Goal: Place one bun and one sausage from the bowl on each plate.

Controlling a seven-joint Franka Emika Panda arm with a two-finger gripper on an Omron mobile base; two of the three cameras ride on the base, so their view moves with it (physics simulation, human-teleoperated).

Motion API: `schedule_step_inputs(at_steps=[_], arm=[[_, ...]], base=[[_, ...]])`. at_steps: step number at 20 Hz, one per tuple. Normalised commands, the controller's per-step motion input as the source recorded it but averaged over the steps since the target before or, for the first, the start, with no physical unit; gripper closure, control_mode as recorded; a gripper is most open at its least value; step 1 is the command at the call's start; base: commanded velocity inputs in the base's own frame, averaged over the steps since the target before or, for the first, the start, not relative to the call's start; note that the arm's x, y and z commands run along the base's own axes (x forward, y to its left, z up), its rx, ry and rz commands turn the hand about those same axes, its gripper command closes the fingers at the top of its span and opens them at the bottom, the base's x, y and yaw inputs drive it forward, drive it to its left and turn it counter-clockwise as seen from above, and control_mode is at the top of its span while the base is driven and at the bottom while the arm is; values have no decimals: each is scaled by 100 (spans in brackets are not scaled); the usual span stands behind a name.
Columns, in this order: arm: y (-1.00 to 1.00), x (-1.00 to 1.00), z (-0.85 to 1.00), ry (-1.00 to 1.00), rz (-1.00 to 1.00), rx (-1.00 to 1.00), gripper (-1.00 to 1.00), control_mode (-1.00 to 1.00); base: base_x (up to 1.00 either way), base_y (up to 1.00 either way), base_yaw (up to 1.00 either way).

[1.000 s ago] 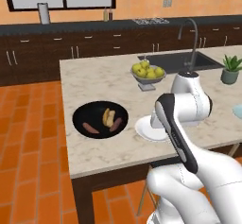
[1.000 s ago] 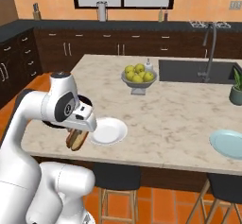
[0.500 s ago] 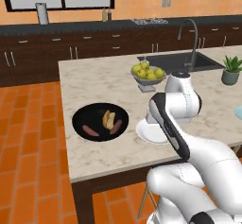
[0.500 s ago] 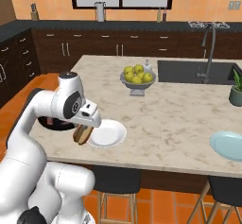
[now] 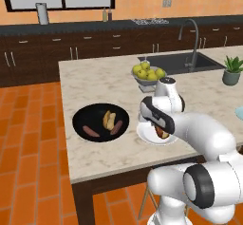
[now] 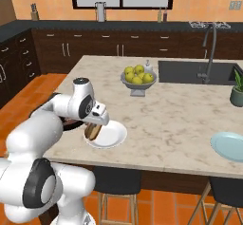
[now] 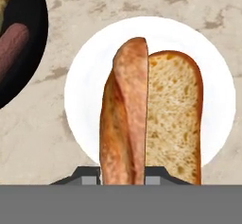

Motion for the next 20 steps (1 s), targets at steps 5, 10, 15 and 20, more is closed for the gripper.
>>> schedule_step_inputs(at_steps=[5, 10, 15, 20], arm=[[0, 47, -40, 0, 0, 0, 100, -100], [0, 13, -15, 0, 0, 0, 100, -100], [0, 0, 0, 0, 0, 0, -100, -100], [0, 0, 0, 0, 0, 0, -100, -100]], base=[[0, 0, 0], [0, 0, 0], [0, 0, 0], [0, 0, 0]])
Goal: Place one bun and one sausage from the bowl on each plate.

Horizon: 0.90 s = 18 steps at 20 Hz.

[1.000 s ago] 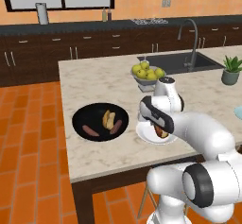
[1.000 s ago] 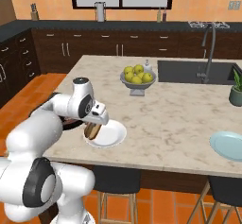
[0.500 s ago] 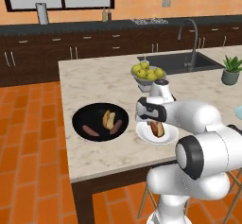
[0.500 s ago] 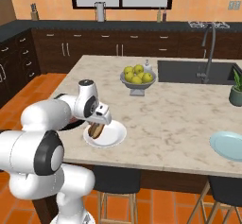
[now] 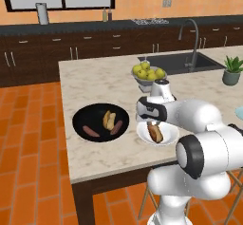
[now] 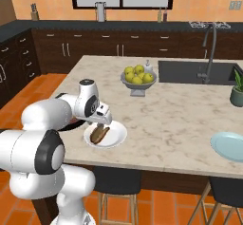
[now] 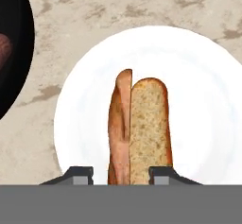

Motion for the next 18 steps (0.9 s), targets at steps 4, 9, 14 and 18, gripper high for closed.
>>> schedule_step_inputs(at_steps=[4, 9, 14, 18], arm=[[0, 0, 0, 0, 0, 0, -100, -100], [22, 0, 35, -1, 4, 1, -100, -100], [69, 10, 34, 1, 16, 1, -100, -100], [96, 45, 0, 6, 24, 2, -100, -100]], base=[[0, 0, 0], [0, 0, 0], [0, 0, 0], [0, 0, 0]])
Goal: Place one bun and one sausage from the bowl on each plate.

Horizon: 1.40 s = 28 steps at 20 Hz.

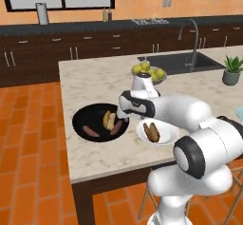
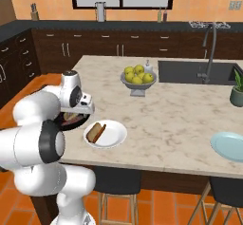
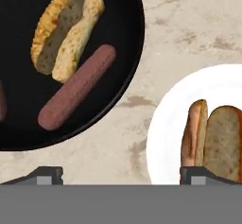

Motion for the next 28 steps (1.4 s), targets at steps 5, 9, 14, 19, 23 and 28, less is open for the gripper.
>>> schedule_step_inputs(at_steps=[5, 9, 14, 19, 23, 28], arm=[[93, 65, -3, 0, 17, 2, -100, -100], [79, 18, -29, -2, 15, 0, -100, -100], [74, -2, -3, 3, 2, 1, -100, -100], [48, 0, -13, 1, 0, 10, -100, -100], [15, 1, -41, 0, 0, 2, -100, -100], [0, -3, -46, 0, 0, 0, -100, -100]], base=[[0, 0, 0], [0, 0, 0], [0, 0, 0], [0, 0, 0], [0, 0, 0], [0, 0, 0]])
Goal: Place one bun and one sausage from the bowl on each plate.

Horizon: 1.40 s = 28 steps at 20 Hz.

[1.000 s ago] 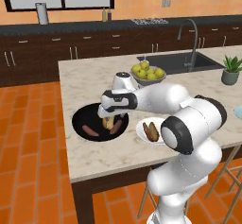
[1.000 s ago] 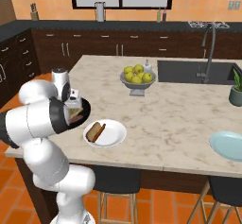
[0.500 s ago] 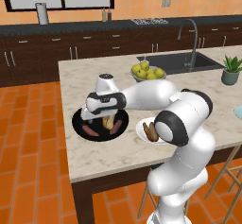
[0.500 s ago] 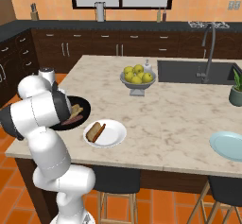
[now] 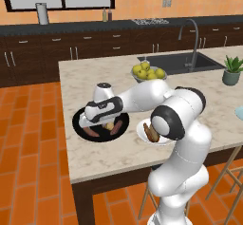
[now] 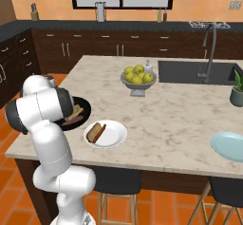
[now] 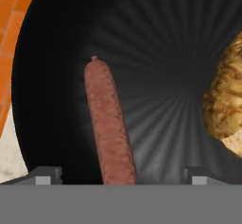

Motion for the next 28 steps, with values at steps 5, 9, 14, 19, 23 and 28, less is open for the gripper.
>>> schedule_step_inputs(at_steps=[5, 9, 14, 19, 23, 28], arm=[[1, -2, -41, 0, 0, 0, -100, -100], [5, 0, -33, 0, 0, 0, -100, -100], [3, 0, -16, -6, 0, 0, -100, -100], [0, 0, 0, 0, 0, 0, 100, -100], [0, 0, 0, 0, 0, 0, 100, -100], [0, 0, 0, 0, 0, 0, 100, -100]], base=[[0, 0, 0], [0, 0, 0], [0, 0, 0], [0, 0, 0], [0, 0, 0], [0, 0, 0]])
